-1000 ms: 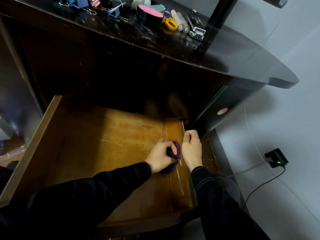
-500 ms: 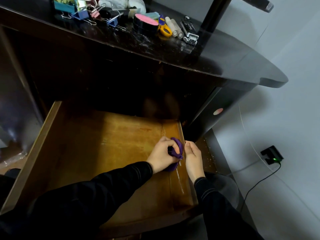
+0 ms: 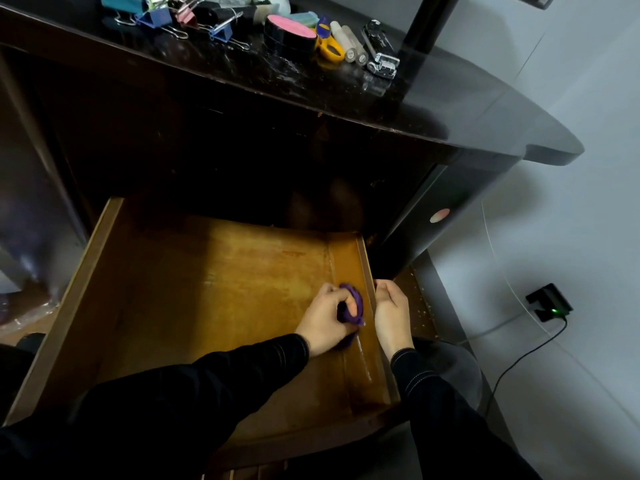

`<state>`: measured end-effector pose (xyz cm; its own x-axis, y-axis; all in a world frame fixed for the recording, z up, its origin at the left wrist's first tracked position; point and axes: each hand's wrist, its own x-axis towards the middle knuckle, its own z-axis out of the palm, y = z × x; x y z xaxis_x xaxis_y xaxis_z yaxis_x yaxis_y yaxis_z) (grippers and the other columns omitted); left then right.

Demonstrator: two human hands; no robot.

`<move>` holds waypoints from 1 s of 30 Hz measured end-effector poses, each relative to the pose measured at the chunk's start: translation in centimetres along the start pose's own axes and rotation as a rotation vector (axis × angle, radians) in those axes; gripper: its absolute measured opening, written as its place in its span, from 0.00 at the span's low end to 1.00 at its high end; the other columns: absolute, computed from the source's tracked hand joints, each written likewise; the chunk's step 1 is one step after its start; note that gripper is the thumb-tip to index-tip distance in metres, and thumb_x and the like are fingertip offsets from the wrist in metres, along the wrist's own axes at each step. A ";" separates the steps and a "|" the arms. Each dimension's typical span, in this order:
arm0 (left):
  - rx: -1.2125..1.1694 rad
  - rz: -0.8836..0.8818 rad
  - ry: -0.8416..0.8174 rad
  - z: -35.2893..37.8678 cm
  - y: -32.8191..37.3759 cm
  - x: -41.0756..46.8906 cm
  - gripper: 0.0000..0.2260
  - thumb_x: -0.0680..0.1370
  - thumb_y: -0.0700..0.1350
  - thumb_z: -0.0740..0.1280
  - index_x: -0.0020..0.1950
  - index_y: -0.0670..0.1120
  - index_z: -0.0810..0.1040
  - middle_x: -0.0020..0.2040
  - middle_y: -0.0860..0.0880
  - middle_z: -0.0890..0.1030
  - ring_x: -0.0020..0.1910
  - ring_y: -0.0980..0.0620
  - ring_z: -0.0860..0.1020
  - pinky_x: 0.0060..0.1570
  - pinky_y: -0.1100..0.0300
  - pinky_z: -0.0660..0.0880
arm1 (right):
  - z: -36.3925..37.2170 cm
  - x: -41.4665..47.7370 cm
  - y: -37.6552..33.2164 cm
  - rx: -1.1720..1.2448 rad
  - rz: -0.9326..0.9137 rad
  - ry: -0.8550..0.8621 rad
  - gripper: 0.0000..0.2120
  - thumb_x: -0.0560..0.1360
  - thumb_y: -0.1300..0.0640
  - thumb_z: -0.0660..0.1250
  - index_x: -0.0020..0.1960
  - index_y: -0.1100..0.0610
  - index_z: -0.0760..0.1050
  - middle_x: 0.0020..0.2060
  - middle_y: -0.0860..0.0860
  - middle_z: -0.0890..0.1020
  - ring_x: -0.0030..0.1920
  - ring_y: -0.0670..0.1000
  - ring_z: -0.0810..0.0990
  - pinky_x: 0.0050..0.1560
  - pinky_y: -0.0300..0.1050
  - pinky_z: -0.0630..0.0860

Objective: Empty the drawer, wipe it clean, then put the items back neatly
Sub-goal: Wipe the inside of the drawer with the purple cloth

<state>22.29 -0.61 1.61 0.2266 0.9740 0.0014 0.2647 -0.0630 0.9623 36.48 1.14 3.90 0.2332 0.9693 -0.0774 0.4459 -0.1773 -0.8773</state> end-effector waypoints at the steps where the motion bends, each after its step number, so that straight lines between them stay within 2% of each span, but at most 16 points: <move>1: 0.025 -0.033 -0.038 0.1 -0.3 -0.3 0.12 0.71 0.36 0.75 0.42 0.50 0.76 0.53 0.50 0.71 0.54 0.50 0.74 0.60 0.61 0.70 | 0.0 0.0 0.0 -0.001 0.008 -0.002 0.15 0.86 0.54 0.54 0.52 0.55 0.79 0.44 0.53 0.83 0.46 0.52 0.81 0.51 0.49 0.79; 4: 0.042 -0.033 -0.048 -0.1 0.0 -0.3 0.13 0.69 0.36 0.76 0.39 0.52 0.76 0.52 0.50 0.71 0.52 0.50 0.74 0.58 0.61 0.70 | -0.1 -0.2 0.0 0.013 0.015 0.004 0.15 0.86 0.55 0.55 0.50 0.55 0.79 0.43 0.54 0.82 0.45 0.52 0.81 0.49 0.48 0.78; 8: -0.013 0.104 0.046 0.2 0.9 -0.2 0.10 0.70 0.37 0.75 0.42 0.50 0.78 0.52 0.54 0.71 0.51 0.60 0.74 0.56 0.67 0.72 | 0.0 -0.2 -0.1 0.034 0.007 0.019 0.15 0.85 0.57 0.55 0.50 0.55 0.80 0.43 0.54 0.83 0.46 0.52 0.81 0.48 0.45 0.77; 10: -0.001 0.117 0.039 0.5 0.4 -0.7 0.09 0.71 0.36 0.74 0.43 0.48 0.77 0.52 0.53 0.70 0.52 0.59 0.74 0.57 0.66 0.73 | 0.1 -0.1 -0.1 0.039 0.023 0.012 0.15 0.85 0.58 0.55 0.50 0.55 0.80 0.43 0.53 0.83 0.45 0.51 0.82 0.48 0.45 0.77; 13: 0.047 0.049 -0.044 0.7 -0.2 -1.5 0.10 0.71 0.36 0.74 0.42 0.47 0.76 0.52 0.50 0.71 0.52 0.52 0.74 0.58 0.59 0.73 | 0.0 -0.2 -0.2 0.035 0.051 0.009 0.15 0.85 0.56 0.55 0.50 0.56 0.79 0.43 0.55 0.83 0.45 0.54 0.81 0.50 0.50 0.79; 19: 0.107 0.112 -0.119 0.9 -0.4 -2.1 0.13 0.70 0.38 0.74 0.39 0.54 0.74 0.50 0.57 0.69 0.50 0.59 0.73 0.55 0.65 0.72 | -0.1 -0.2 -0.4 0.031 0.055 -0.001 0.15 0.85 0.56 0.55 0.50 0.57 0.78 0.44 0.57 0.82 0.46 0.57 0.81 0.54 0.57 0.79; 22: 0.101 0.046 -0.065 0.4 -1.0 -0.5 0.12 0.70 0.37 0.74 0.38 0.53 0.75 0.50 0.54 0.72 0.51 0.55 0.74 0.56 0.62 0.72 | -0.1 0.0 -0.4 0.008 0.056 -0.008 0.14 0.86 0.55 0.55 0.51 0.56 0.78 0.45 0.57 0.82 0.48 0.57 0.81 0.56 0.59 0.79; 26: 0.129 -0.106 0.071 -1.1 -2.1 4.4 0.09 0.72 0.35 0.70 0.46 0.48 0.77 0.50 0.50 0.79 0.51 0.49 0.78 0.53 0.57 0.76 | -0.1 0.1 -0.2 0.020 0.063 -0.012 0.14 0.86 0.54 0.55 0.52 0.56 0.79 0.45 0.56 0.82 0.47 0.56 0.80 0.56 0.57 0.78; 28: 0.306 -0.140 0.164 -1.8 -2.4 7.4 0.08 0.73 0.38 0.68 0.50 0.49 0.78 0.50 0.48 0.81 0.54 0.45 0.77 0.53 0.53 0.76 | -0.1 0.1 0.0 0.033 0.063 -0.010 0.15 0.86 0.53 0.54 0.50 0.55 0.78 0.43 0.56 0.81 0.44 0.55 0.79 0.52 0.54 0.77; 30: 0.504 -0.132 0.230 -2.7 -2.7 10.1 0.10 0.72 0.41 0.67 0.52 0.49 0.79 0.53 0.46 0.81 0.58 0.41 0.74 0.57 0.50 0.71 | 0.0 0.2 0.3 0.032 0.050 -0.011 0.16 0.86 0.52 0.54 0.49 0.55 0.78 0.43 0.59 0.81 0.42 0.55 0.78 0.48 0.53 0.76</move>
<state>21.36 9.98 -0.24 -0.0339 0.9994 0.0033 0.7042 0.0216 0.7097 36.65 1.27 3.62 0.2449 0.9613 -0.1265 0.4058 -0.2201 -0.8871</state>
